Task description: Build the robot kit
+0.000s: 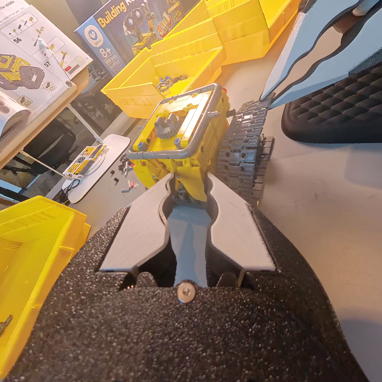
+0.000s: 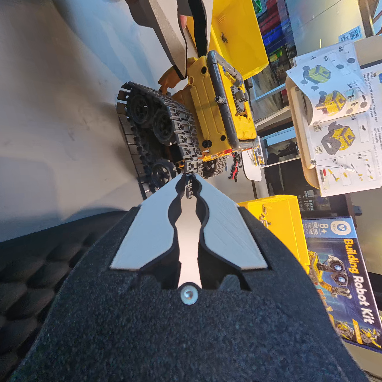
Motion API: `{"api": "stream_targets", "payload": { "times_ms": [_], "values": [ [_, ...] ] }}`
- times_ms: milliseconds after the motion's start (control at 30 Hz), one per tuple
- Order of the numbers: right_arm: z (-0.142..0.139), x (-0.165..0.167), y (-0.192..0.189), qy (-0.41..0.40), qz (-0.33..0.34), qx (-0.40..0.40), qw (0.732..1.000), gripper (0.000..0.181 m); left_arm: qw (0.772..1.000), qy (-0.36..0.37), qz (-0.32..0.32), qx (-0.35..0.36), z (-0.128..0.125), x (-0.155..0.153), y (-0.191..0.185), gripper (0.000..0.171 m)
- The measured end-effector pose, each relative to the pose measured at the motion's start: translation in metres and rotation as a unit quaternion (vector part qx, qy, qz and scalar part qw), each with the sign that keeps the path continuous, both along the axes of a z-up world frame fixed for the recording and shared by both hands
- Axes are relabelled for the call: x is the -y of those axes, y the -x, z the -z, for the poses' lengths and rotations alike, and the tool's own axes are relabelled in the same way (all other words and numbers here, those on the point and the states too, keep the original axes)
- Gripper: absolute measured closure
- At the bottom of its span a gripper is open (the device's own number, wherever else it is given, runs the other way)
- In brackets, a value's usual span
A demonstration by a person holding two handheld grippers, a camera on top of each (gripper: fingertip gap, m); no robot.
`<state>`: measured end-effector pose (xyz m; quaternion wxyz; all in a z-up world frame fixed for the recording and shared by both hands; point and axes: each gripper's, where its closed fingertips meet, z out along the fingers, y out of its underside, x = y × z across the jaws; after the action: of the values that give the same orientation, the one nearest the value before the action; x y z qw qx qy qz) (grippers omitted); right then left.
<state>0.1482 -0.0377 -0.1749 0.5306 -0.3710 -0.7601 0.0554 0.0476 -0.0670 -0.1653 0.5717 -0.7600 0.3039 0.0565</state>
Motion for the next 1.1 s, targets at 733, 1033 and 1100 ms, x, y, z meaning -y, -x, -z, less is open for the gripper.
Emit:
{"api": "stream_targets", "payload": {
  "times_ms": [733,1033,1100],
  "values": [
    [0.036,0.011,0.009,0.111,-0.013,0.051,0.992,0.173,1.000,0.019,0.021,0.001,0.001,0.001,0.013,0.152],
    [0.027,0.017,0.005,0.212,-0.035,0.043,0.976,0.151,0.999,0.035,-0.005,-0.001,0.004,-0.001,0.034,0.160],
    [0.027,0.018,0.011,0.249,-0.036,0.051,0.967,0.136,0.999,0.041,-0.008,0.006,0.005,-0.002,0.036,0.160]
  ]
}}
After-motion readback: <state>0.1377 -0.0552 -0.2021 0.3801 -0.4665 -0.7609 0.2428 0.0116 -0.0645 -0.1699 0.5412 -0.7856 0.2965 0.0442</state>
